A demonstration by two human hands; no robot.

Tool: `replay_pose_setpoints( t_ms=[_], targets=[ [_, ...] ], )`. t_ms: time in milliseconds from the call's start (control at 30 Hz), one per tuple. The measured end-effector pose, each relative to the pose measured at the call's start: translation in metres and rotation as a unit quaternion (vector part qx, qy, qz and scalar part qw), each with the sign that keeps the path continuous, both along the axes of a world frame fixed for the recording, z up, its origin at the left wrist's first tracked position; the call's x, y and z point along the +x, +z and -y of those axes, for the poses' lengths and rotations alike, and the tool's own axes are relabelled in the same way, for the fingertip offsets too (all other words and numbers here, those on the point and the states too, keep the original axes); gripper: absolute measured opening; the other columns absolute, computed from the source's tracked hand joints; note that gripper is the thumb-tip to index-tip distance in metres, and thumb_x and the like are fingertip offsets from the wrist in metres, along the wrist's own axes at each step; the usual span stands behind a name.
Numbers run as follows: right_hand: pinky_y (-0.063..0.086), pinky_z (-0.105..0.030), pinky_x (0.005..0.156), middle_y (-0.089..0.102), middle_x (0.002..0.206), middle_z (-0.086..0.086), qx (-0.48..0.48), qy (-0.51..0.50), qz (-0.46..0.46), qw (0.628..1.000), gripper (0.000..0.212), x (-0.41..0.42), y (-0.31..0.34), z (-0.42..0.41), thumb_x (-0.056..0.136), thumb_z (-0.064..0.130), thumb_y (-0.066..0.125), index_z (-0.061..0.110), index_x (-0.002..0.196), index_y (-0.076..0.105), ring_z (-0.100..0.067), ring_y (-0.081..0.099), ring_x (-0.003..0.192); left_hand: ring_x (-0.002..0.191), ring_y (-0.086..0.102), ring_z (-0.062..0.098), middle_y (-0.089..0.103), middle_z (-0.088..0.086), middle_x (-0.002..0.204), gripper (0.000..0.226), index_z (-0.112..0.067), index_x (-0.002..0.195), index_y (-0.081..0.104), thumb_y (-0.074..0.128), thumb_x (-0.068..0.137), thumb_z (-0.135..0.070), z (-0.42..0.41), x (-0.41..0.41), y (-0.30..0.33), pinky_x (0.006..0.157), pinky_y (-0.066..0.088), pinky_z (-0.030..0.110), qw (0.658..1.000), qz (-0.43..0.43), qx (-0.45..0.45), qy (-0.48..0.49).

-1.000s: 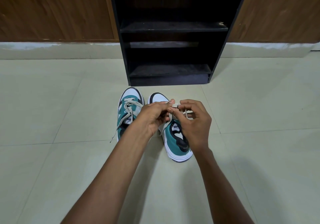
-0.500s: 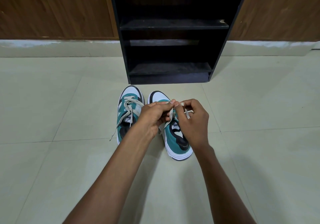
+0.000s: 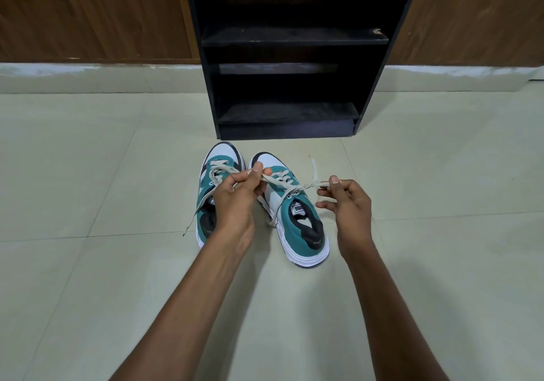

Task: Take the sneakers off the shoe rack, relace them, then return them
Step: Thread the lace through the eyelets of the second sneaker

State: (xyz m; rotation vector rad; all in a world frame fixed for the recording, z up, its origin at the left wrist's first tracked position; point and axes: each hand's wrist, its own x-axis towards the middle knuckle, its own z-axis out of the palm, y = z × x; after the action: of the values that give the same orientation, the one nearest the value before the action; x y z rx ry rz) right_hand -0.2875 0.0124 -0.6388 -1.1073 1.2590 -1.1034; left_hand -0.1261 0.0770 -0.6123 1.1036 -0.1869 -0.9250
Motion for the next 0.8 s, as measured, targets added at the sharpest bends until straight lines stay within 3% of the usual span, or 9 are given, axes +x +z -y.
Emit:
replay_pose_setpoints(
  t_ms=[133, 200, 267, 367, 433, 500, 567, 733, 800],
  targets=[
    [0.057, -0.047, 0.096, 0.076, 0.105, -0.019, 0.057, 0.044, 0.209, 0.975, 0.022, 0.011, 0.016, 0.005, 0.106, 0.02, 0.051, 0.009, 0.088, 0.054, -0.029, 0.076, 0.097, 0.095, 0.076, 0.028, 0.078, 0.017, 0.097, 0.005, -0.008, 0.095, 0.055, 0.058, 0.098, -0.011, 0.001, -0.014, 0.005, 0.089, 0.06, 0.036, 0.984, -0.109, -0.132, -0.041],
    [0.056, -0.05, 0.097, 0.074, 0.111, -0.026, 0.104, 0.074, 0.322, 0.938, 0.02, 0.014, 0.021, 0.01, 0.107, 0.019, 0.048, 0.011, 0.088, 0.048, -0.038, 0.074, 0.104, 0.075, 0.076, 0.024, 0.077, 0.014, 0.084, 0.005, -0.008, 0.095, 0.053, 0.057, 0.098, -0.01, 0.003, -0.02, 0.007, 0.081, 0.062, 0.035, 0.979, -0.142, -0.142, -0.042],
    [0.061, -0.049, 0.088, 0.075, 0.098, -0.022, 0.142, 0.083, 0.355, 0.92, 0.021, 0.016, 0.022, 0.016, 0.107, 0.018, 0.046, 0.011, 0.088, 0.046, -0.036, 0.076, 0.092, 0.053, 0.063, 0.015, 0.072, 0.01, 0.07, 0.012, -0.01, 0.088, 0.052, 0.057, 0.098, -0.009, 0.005, -0.021, 0.007, 0.067, 0.059, 0.03, 0.98, -0.149, -0.133, -0.021],
    [0.063, -0.041, 0.065, 0.057, 0.07, -0.012, 0.199, 0.041, 0.368, 0.907, 0.026, 0.021, 0.019, 0.028, 0.108, 0.017, 0.044, 0.011, 0.083, 0.044, -0.026, 0.065, 0.064, 0.043, 0.051, 0.01, 0.069, 0.009, 0.063, 0.017, -0.012, 0.084, 0.049, 0.057, 0.098, -0.007, 0.004, -0.017, 0.003, 0.06, 0.05, 0.028, 0.985, -0.129, -0.113, 0.006],
    [0.058, -0.036, 0.062, 0.043, 0.06, -0.006, 0.239, 0.001, 0.372, 0.897, 0.03, 0.023, 0.018, 0.036, 0.108, 0.019, 0.043, 0.012, 0.078, 0.042, -0.02, 0.047, 0.056, 0.043, 0.052, 0.011, 0.068, 0.008, 0.062, 0.017, -0.012, 0.084, 0.049, 0.057, 0.099, -0.007, -0.001, -0.017, -0.002, 0.067, 0.047, 0.032, 0.989, -0.111, -0.099, 0.007],
    [0.047, -0.034, 0.062, 0.04, 0.05, -0.003, 0.27, -0.01, 0.371, 0.888, 0.037, 0.025, 0.023, 0.038, 0.107, 0.023, 0.043, 0.013, 0.072, 0.04, -0.018, 0.042, 0.048, 0.048, 0.056, 0.013, 0.067, 0.008, 0.061, 0.015, -0.011, 0.085, 0.05, 0.057, 0.098, -0.007, -0.009, -0.021, -0.005, 0.071, 0.047, 0.032, 0.991, -0.101, -0.091, -0.002],
    [0.042, -0.031, 0.061, 0.039, 0.044, -0.001, 0.274, -0.009, 0.362, 0.891, 0.039, 0.03, 0.03, 0.038, 0.107, 0.024, 0.043, 0.013, 0.07, 0.04, -0.016, 0.041, 0.036, 0.059, 0.06, 0.018, 0.069, 0.01, 0.064, 0.013, -0.01, 0.086, 0.052, 0.059, 0.096, -0.008, -0.014, -0.024, -0.005, 0.063, 0.05, 0.024, 0.991, -0.101, -0.087, -0.004],
    [0.038, -0.025, 0.05, 0.051, 0.058, 0.001, 0.161, 0.068, 0.204, 0.963, 0.033, 0.038, 0.032, 0.041, 0.107, 0.025, 0.048, 0.017, 0.076, 0.04, -0.014, 0.044, 0.047, 0.063, 0.065, 0.009, 0.079, 0.006, 0.086, 0.018, -0.016, 0.089, 0.062, 0.071, 0.078, -0.027, -0.019, -0.021, 0.002, 0.071, 0.05, 0.028, 0.996, -0.076, -0.053, -0.014],
    [0.045, -0.026, 0.052, 0.065, 0.066, -0.002, 0.146, 0.089, 0.188, 0.967, 0.03, 0.036, 0.033, 0.037, 0.106, 0.028, 0.049, 0.017, 0.078, 0.044, -0.016, 0.054, 0.053, 0.068, 0.065, 0.008, 0.079, 0.001, 0.088, 0.015, -0.019, 0.091, 0.067, 0.07, 0.081, -0.029, -0.017, -0.022, 0.008, 0.069, 0.045, 0.027, 0.992, -0.107, -0.059, -0.029]
  ],
)
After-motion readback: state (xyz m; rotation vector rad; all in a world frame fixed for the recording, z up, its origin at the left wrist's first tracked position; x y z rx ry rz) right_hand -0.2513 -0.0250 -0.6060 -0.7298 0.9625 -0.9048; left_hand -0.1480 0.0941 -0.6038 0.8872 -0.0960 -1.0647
